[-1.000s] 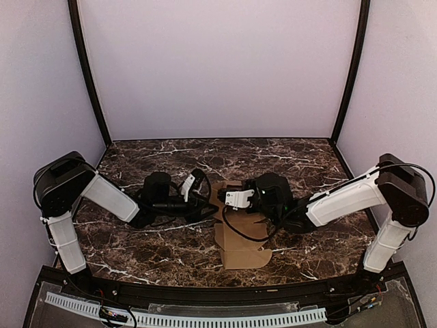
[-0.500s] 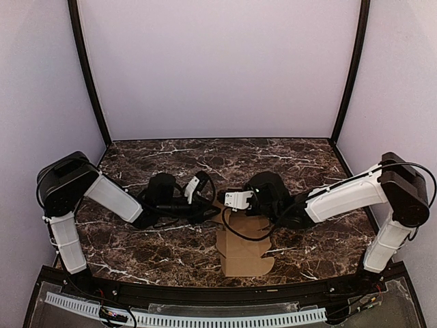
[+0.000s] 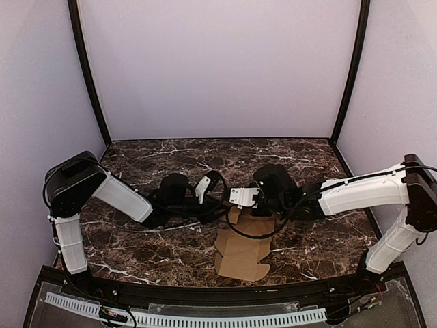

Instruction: Fold the paper box

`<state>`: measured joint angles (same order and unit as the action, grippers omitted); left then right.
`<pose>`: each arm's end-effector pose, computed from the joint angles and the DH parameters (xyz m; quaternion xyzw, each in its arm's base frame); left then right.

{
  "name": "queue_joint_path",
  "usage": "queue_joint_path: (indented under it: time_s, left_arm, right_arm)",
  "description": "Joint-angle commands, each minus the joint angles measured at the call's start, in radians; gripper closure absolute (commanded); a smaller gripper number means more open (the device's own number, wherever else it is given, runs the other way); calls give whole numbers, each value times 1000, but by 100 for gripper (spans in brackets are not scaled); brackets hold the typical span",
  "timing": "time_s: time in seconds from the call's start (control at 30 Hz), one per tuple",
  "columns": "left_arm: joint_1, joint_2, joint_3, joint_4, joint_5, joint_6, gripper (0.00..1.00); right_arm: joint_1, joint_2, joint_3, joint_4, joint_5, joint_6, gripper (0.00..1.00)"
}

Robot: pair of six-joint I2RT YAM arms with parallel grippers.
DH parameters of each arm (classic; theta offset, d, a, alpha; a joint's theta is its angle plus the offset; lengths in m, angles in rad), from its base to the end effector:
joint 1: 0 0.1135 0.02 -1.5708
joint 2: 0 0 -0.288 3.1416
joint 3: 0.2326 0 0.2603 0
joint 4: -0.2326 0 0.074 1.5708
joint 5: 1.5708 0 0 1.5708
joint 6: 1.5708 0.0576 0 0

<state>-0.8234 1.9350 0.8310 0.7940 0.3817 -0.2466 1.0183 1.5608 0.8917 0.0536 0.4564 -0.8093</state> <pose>0.2640 -0.3164 0.1445 0.3328 0.7286 -0.4269 0.4198 0.2083 0.2894 0.2189 -0.6215 0.6107 -0.1531 0.4663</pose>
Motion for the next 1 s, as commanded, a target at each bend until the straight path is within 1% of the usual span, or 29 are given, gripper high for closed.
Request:
queue_joint_path:
  time_s: [0.0,0.07,0.17,0.3,0.37,0.43,0.53,0.7,0.8,0.97]
  left_arm:
    - [-9,3,5,-57,-25,0,70]
    - [-10,-3,-2,-51,-25,-2,71]
    - [-12,-14,-11,-49,-27,0,71]
    - [-13,-18,-8,-56,-22,7,71]
    - [-13,-16,-4,-58,-21,9,71]
    - [-14,-16,-1,-62,-20,12,71]
    - [-13,-16,5,-67,-18,22,71]
    - [-14,-19,12,-77,-5,34,71]
    - [-14,-22,21,-87,2,43,70]
    - [-14,-28,30,-109,24,53,67]
  right_arm:
    - [1,-52,47,-161,-94,78,76]
    - [-11,-64,68,-209,-138,100,76]
    - [-51,-78,137,-315,-249,126,73]
    - [-117,-86,257,-471,-427,131,60]
    - [-165,-85,340,-538,-545,143,52]
    - [-217,-69,405,-594,-617,157,49]
    - [-318,-17,479,-626,-687,200,50]
    - [-437,143,594,-712,-794,255,50]
    - [-462,238,666,-803,-881,245,47]
    - [-463,326,691,-916,-973,219,43]
